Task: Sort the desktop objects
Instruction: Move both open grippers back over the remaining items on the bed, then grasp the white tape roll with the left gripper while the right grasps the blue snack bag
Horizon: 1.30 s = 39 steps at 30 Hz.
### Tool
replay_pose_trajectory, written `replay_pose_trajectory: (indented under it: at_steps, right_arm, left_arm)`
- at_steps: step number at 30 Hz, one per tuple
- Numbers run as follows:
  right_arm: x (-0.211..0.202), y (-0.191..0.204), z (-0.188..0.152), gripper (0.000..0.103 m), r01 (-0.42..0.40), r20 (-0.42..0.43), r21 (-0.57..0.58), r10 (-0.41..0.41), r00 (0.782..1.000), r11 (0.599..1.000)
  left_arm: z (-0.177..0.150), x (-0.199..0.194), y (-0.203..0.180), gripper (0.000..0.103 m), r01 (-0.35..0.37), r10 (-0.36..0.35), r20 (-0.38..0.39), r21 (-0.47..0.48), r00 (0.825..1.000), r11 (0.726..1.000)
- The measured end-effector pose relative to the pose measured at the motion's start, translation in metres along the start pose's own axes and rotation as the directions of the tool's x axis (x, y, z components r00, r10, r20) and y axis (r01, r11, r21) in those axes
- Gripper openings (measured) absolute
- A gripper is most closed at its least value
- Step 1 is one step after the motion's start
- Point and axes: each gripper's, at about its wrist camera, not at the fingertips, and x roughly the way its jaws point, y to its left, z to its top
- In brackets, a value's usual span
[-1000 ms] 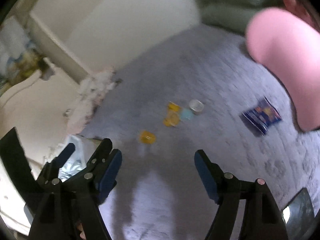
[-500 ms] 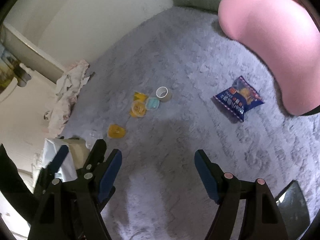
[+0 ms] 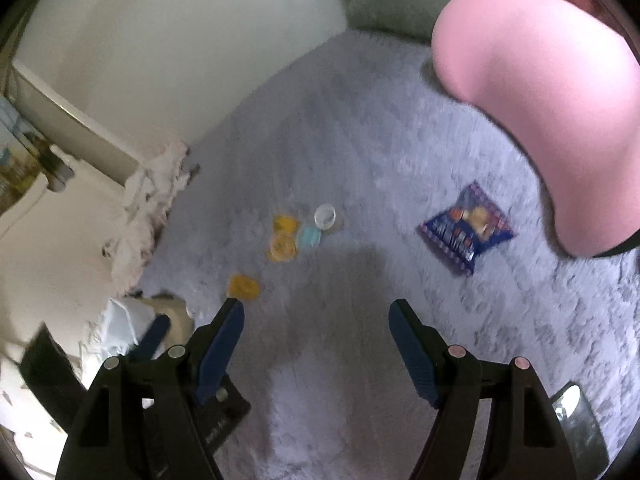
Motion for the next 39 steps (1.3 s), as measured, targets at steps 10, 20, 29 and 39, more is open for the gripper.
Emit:
replay_pose_trajectory:
  at_steps: [10, 20, 29, 39]
  right_arm:
    - [0.035, -0.023, 0.062, 0.074, 0.191, -0.155, -0.104, -0.205, 0.966, 0.976]
    - [0.086, -0.034, 0.096, 0.073, 0.248, -0.352, -0.215, -0.312, 0.883, 0.945]
    - [0.11, -0.085, 0.093, 0.073, 0.248, -0.351, -0.239, -0.321, 0.879, 0.939]
    - [0.121, -0.095, 0.088, 0.035, 0.086, -0.366, -0.224, -0.165, 0.916, 0.971]
  left_arm:
    - [0.036, 0.037, -0.016, 0.091, 0.096, -0.093, -0.118, 0.021, 0.989, 0.995]
    - [0.067, 0.076, -0.007, 0.091, 0.137, -0.141, -0.33, -0.034, 0.933, 0.99]
    - [0.082, 0.137, -0.019, 0.09, 0.222, -0.233, -0.395, -0.074, 0.889, 0.972]
    - [0.064, 0.2, -0.038, 0.057, 0.199, -0.21, -0.523, -0.078, 0.826, 0.977]
